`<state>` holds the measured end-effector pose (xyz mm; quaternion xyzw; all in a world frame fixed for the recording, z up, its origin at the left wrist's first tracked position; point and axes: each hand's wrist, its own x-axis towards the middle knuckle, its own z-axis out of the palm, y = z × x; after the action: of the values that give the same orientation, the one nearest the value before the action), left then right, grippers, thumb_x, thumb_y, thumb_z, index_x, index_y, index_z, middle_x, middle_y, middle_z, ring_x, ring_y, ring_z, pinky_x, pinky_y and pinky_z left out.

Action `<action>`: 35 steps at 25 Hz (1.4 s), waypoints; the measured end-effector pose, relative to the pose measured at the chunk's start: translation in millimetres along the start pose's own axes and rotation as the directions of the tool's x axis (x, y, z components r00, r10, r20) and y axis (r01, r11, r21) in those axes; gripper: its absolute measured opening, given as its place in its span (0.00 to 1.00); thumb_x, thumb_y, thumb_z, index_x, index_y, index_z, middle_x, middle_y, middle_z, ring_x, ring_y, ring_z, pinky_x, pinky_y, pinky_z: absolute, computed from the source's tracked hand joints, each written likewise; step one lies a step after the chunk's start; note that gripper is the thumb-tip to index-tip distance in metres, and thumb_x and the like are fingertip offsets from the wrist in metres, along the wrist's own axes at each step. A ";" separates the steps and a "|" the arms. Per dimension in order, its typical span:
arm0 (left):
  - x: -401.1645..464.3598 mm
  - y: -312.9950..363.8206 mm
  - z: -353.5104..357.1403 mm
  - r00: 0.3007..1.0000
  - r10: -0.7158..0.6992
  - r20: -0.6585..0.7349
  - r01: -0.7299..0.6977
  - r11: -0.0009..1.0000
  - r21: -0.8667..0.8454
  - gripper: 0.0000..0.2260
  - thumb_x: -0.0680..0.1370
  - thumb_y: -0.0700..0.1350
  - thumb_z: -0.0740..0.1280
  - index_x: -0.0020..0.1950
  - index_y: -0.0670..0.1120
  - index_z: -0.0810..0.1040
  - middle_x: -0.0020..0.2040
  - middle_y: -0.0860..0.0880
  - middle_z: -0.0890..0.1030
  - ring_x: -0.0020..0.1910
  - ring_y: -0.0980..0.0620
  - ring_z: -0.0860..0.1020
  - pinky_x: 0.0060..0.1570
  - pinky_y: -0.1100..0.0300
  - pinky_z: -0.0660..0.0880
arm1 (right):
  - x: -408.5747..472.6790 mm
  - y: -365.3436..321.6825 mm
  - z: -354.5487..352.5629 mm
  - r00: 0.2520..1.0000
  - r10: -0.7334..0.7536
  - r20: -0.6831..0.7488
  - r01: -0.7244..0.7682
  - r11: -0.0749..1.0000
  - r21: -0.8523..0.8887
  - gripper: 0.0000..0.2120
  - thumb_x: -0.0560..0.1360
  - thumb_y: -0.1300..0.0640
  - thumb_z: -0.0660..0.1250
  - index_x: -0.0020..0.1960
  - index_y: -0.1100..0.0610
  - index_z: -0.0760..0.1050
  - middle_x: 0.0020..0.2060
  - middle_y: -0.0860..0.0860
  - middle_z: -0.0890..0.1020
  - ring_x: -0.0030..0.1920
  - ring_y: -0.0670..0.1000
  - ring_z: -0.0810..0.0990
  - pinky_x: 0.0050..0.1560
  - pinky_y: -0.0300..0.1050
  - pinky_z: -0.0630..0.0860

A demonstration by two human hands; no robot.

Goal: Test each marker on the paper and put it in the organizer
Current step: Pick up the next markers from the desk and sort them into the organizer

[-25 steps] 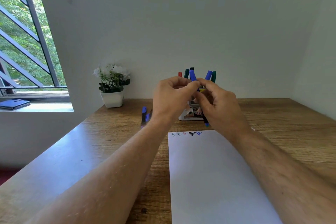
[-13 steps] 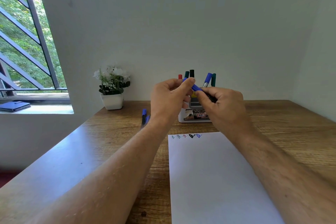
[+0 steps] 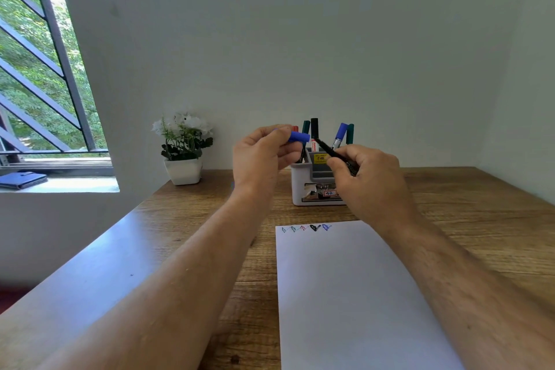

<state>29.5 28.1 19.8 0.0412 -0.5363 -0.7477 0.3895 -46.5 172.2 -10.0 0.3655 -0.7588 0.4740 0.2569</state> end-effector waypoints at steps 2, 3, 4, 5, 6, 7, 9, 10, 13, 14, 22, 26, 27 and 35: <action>1.4 4.9 -3.2 0.999 -0.044 -0.001 0.044 0.993 -0.111 0.03 0.76 0.34 0.68 0.48 0.38 0.81 0.39 0.41 0.86 0.35 0.50 0.84 0.34 0.64 0.80 | 0.5 -0.2 0.0 1.000 0.021 -0.017 -0.020 0.996 0.082 0.09 0.80 0.54 0.65 0.56 0.54 0.81 0.39 0.44 0.83 0.41 0.43 0.82 0.42 0.41 0.81; 1.2 6.0 -3.5 0.998 -0.060 0.008 0.060 0.988 -0.142 0.03 0.76 0.32 0.68 0.48 0.37 0.79 0.41 0.39 0.85 0.37 0.49 0.85 0.35 0.64 0.81 | 0.9 -0.6 -0.1 1.000 0.027 -0.014 -0.025 0.991 0.128 0.09 0.81 0.54 0.64 0.56 0.52 0.81 0.38 0.43 0.82 0.41 0.42 0.82 0.43 0.40 0.81; 0.0 6.6 -2.6 0.997 -0.068 0.022 0.071 0.984 -0.163 0.02 0.75 0.31 0.67 0.46 0.36 0.77 0.42 0.37 0.85 0.38 0.47 0.86 0.36 0.63 0.81 | 1.1 -1.1 0.0 1.000 0.029 -0.008 -0.027 0.985 0.171 0.09 0.81 0.54 0.63 0.56 0.50 0.80 0.38 0.42 0.83 0.42 0.41 0.82 0.45 0.41 0.81; -1.4 6.3 -1.2 0.997 -0.070 0.036 0.075 0.982 -0.172 0.04 0.74 0.30 0.66 0.44 0.38 0.76 0.45 0.35 0.85 0.40 0.46 0.86 0.37 0.63 0.82 | 1.4 -1.6 0.1 1.000 0.027 -0.005 -0.025 0.979 0.201 0.08 0.81 0.54 0.62 0.55 0.49 0.80 0.39 0.42 0.83 0.42 0.41 0.82 0.45 0.41 0.81; -2.8 5.5 0.6 0.996 -0.067 0.051 0.075 0.982 -0.174 0.06 0.74 0.29 0.66 0.42 0.39 0.74 0.47 0.33 0.84 0.42 0.45 0.86 0.38 0.62 0.82 | 1.4 -2.2 0.0 1.000 0.022 -0.012 -0.019 0.975 0.219 0.08 0.82 0.54 0.62 0.54 0.47 0.79 0.39 0.42 0.84 0.42 0.40 0.82 0.44 0.40 0.80; -3.5 4.3 1.9 0.996 -0.060 0.066 0.071 0.982 -0.174 0.07 0.74 0.29 0.65 0.41 0.40 0.73 0.48 0.32 0.83 0.43 0.44 0.86 0.40 0.61 0.83 | 1.5 -3.0 -0.1 1.000 0.017 -0.025 -0.010 0.972 0.233 0.08 0.82 0.54 0.61 0.54 0.46 0.79 0.39 0.42 0.84 0.41 0.40 0.81 0.42 0.39 0.79; -4.9 3.4 3.6 0.993 -0.056 0.108 0.075 0.980 -0.186 0.07 0.75 0.29 0.64 0.43 0.40 0.73 0.49 0.32 0.84 0.45 0.44 0.86 0.40 0.60 0.83 | 1.6 -4.8 -1.0 0.998 0.010 -0.056 0.005 0.965 0.261 0.08 0.82 0.54 0.61 0.54 0.46 0.78 0.40 0.41 0.84 0.39 0.43 0.82 0.40 0.37 0.79; -5.3 3.6 3.7 0.989 -0.064 0.133 0.091 0.975 -0.201 0.06 0.76 0.29 0.63 0.47 0.39 0.74 0.49 0.34 0.84 0.45 0.44 0.86 0.39 0.60 0.83 | 2.0 -5.2 -1.6 0.998 0.009 -0.068 0.011 0.962 0.273 0.08 0.82 0.54 0.61 0.54 0.46 0.78 0.40 0.42 0.84 0.38 0.44 0.82 0.40 0.38 0.80; -4.0 4.4 2.8 0.968 -0.094 0.232 0.136 0.975 -0.173 0.15 0.78 0.31 0.60 0.59 0.45 0.79 0.49 0.40 0.86 0.45 0.47 0.85 0.41 0.59 0.82 | 2.3 -6.5 -3.7 0.995 0.014 -0.095 0.016 0.953 0.302 0.08 0.82 0.53 0.62 0.57 0.47 0.78 0.42 0.43 0.84 0.37 0.45 0.83 0.40 0.41 0.82; -4.3 4.4 3.3 0.962 -0.105 0.253 0.144 0.979 -0.143 0.17 0.79 0.32 0.58 0.60 0.45 0.80 0.47 0.42 0.85 0.44 0.49 0.85 0.41 0.60 0.82 | 2.3 -7.3 -4.2 0.995 0.023 -0.101 0.010 0.948 0.317 0.09 0.81 0.53 0.63 0.59 0.47 0.77 0.43 0.43 0.84 0.36 0.46 0.84 0.38 0.42 0.82; -3.1 1.8 -7.4 0.856 -0.386 0.343 0.145 0.817 0.558 0.07 0.71 0.35 0.55 0.38 0.45 0.69 0.33 0.48 0.66 0.29 0.52 0.64 0.26 0.61 0.63 | 1.3 -7.8 -9.6 0.984 0.164 -0.064 -0.124 0.901 0.415 0.09 0.81 0.59 0.62 0.57 0.50 0.79 0.47 0.50 0.84 0.27 0.50 0.83 0.22 0.38 0.74; -3.8 -0.5 -8.4 0.790 -0.500 0.356 -0.116 0.448 0.887 0.05 0.73 0.45 0.73 0.43 0.49 0.77 0.29 0.57 0.76 0.28 0.60 0.72 0.29 0.64 0.67 | -0.4 -11.0 -11.9 0.976 0.219 -0.011 -0.192 0.877 0.441 0.11 0.82 0.59 0.59 0.57 0.50 0.79 0.49 0.50 0.84 0.28 0.53 0.84 0.21 0.41 0.75; -4.2 -2.3 -7.3 0.772 -0.520 0.367 -0.145 0.417 0.897 0.08 0.71 0.47 0.76 0.45 0.50 0.78 0.30 0.60 0.78 0.29 0.61 0.74 0.31 0.64 0.69 | 0.4 -11.9 -12.9 0.972 0.236 0.004 -0.211 0.861 0.462 0.12 0.83 0.59 0.57 0.58 0.51 0.79 0.49 0.51 0.84 0.30 0.54 0.85 0.22 0.41 0.75; -2.3 -17.4 -11.1 0.746 -0.573 0.339 -0.206 0.285 0.936 0.14 0.66 0.52 0.80 0.47 0.54 0.81 0.45 0.53 0.81 0.45 0.54 0.78 0.42 0.60 0.72 | 2.0 -11.9 -12.3 0.906 0.364 0.215 -0.420 0.837 0.350 0.05 0.76 0.55 0.71 0.50 0.55 0.80 0.39 0.52 0.86 0.32 0.51 0.85 0.25 0.43 0.78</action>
<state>27.0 23.1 -0.2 0.0759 -0.9526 -0.2943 -0.0130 -37.7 179.4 2.9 0.2778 -0.7245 0.6304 0.0228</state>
